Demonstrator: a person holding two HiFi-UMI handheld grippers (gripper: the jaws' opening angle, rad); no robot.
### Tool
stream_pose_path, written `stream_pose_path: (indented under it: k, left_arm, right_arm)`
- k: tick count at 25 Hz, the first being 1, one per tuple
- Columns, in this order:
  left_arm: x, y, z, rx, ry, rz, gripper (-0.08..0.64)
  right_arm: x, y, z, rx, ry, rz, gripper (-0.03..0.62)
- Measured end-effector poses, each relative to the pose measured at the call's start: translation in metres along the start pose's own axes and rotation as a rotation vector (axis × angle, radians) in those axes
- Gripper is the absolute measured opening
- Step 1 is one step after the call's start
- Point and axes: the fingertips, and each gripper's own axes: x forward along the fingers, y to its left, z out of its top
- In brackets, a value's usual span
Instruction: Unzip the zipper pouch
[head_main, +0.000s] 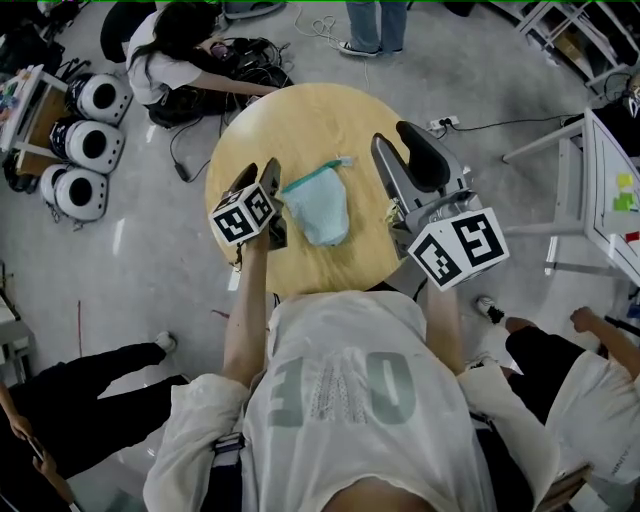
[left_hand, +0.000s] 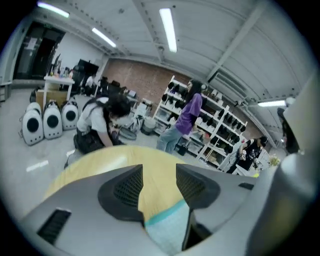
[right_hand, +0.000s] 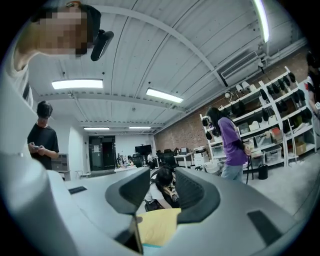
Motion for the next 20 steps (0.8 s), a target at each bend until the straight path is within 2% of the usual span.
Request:
stream_pose_path:
  k: [3, 6, 10, 14, 17, 20]
  left_arm:
    - [-0.028, -0.024, 0.079, 0.092, -0.204, -0.021, 0.204]
    - [-0.071, -0.062, 0.146, 0.196, -0.414, -0.052, 0.136]
    - [-0.128, -0.108, 0.197, 0.34, -0.615, -0.062, 0.062]
    - [-0.167, -0.142, 0.208, 0.459, -0.711, -0.06, 0.042]
    - [-0.185, -0.159, 0.204, 0.543, -0.739, -0.039, 0.035]
    - [-0.192, -0.165, 0.196, 0.578, -0.743, -0.018, 0.026]
  right_arm:
    - [0.005, 0.002, 0.008, -0.056, -0.014, -0.027, 0.151]
    - [0.009, 0.005, 0.013, -0.109, -0.025, -0.042, 0.13]
    - [0.016, 0.013, 0.019, -0.159, -0.041, -0.049, 0.106]
    - [0.018, 0.02, 0.021, -0.175, -0.062, -0.05, 0.081]
    - [0.019, 0.024, 0.017, -0.171, -0.063, -0.051, 0.064]
    - [0.02, 0.029, 0.011, -0.172, -0.05, -0.056, 0.046]
